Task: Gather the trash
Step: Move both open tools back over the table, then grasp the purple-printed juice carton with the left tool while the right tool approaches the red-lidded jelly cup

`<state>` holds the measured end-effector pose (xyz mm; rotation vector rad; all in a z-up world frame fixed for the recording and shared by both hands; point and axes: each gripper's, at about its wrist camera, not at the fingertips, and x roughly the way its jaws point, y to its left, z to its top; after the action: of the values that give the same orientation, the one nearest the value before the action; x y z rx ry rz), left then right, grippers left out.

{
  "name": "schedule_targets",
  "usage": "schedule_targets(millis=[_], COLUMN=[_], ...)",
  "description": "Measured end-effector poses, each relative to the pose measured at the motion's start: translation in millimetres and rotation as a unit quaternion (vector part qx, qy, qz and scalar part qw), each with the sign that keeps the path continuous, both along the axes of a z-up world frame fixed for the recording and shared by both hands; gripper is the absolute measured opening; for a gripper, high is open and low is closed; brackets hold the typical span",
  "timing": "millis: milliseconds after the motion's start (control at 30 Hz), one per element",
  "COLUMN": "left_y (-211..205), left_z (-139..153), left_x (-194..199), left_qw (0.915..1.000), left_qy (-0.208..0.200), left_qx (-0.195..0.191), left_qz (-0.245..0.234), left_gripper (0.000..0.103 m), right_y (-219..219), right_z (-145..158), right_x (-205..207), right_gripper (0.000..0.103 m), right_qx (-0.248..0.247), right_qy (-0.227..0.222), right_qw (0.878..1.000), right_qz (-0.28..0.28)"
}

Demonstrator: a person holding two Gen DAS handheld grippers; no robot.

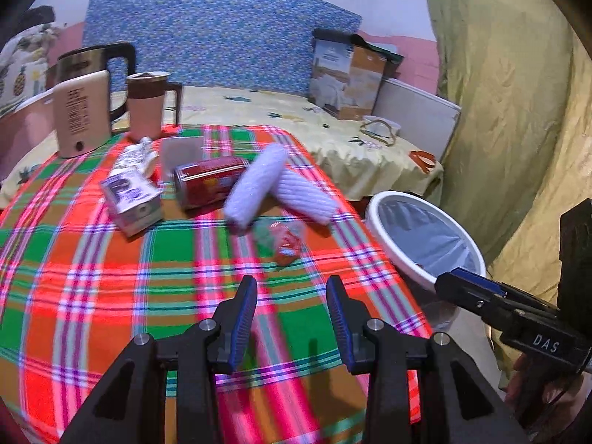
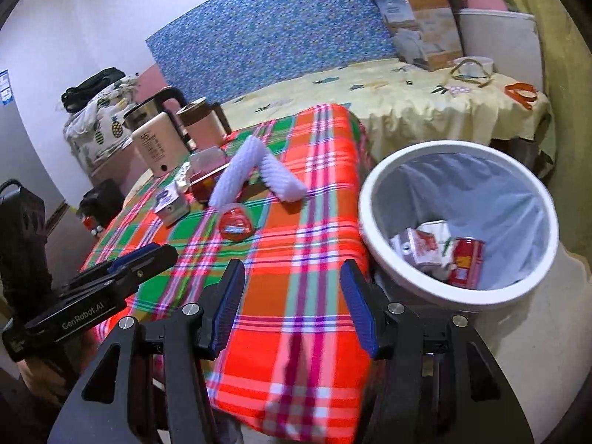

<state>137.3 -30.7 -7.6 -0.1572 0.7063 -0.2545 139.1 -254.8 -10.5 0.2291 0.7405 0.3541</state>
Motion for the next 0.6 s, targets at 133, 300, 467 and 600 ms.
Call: schedule_targets(millis=[133, 300, 467, 600], left_y=[17.6, 41.4, 63.4, 82.3], left_z=[-1.5, -4.9, -5.9, -4.8], left_x=[-2.0, 4.4, 15.1, 29.1], left_qw=[0.9997, 0.9983, 0.9963, 0.9941], left_qy=[0.002, 0.010, 0.014, 0.017], left_qx=[0.000, 0.002, 0.000, -0.001], left_qz=[0.023, 0.058, 0.085, 0.107], left_gripper=[0.039, 0.039, 0.039, 0.039], right_y=[13.2, 32.0, 48.7, 61.4], right_z=[0.3, 1.5, -1.7, -5.7], right_x=[1.8, 7.8, 18.6, 28.3], right_gripper=[0.056, 0.056, 0.056, 0.056], right_qx=[-0.002, -0.012, -0.021, -0.030], right_qy=[0.002, 0.000, 0.004, 0.006], right_qw=[1.000, 0.999, 0.998, 0.997], right_qz=[0.014, 0.035, 0.056, 0.072])
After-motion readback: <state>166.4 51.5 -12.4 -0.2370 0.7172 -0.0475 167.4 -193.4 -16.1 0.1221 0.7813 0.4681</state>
